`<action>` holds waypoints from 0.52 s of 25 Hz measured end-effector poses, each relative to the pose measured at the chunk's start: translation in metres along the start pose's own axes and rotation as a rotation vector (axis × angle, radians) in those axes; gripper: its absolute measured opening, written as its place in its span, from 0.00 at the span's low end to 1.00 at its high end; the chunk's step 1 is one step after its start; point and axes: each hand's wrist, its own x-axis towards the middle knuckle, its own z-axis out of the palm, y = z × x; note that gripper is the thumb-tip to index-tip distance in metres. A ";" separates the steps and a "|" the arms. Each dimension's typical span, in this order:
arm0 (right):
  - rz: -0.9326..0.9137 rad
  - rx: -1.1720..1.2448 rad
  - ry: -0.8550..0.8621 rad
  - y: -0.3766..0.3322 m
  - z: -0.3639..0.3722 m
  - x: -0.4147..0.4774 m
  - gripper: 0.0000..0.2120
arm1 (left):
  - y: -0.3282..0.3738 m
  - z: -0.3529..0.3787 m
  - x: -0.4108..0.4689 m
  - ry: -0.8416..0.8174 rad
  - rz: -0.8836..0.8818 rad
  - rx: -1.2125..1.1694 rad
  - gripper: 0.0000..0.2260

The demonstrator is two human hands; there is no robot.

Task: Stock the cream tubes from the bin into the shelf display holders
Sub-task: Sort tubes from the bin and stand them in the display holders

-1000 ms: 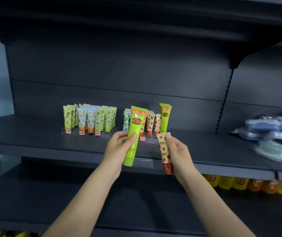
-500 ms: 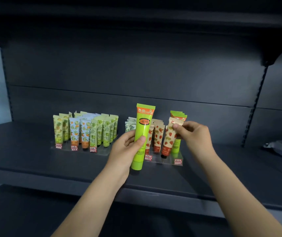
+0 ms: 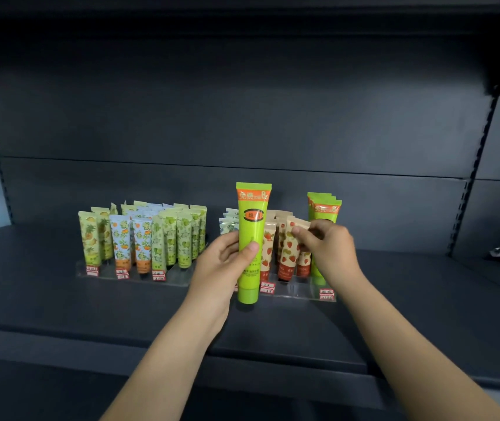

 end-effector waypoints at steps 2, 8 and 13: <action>0.005 -0.020 -0.045 0.005 0.003 -0.002 0.10 | -0.003 -0.001 0.004 -0.007 -0.003 0.006 0.10; 0.015 -0.008 -0.143 0.010 0.006 -0.002 0.10 | -0.009 -0.001 0.011 0.011 -0.006 0.015 0.10; 0.012 0.020 -0.166 0.010 0.006 -0.008 0.09 | -0.010 -0.003 0.012 0.004 -0.010 0.018 0.09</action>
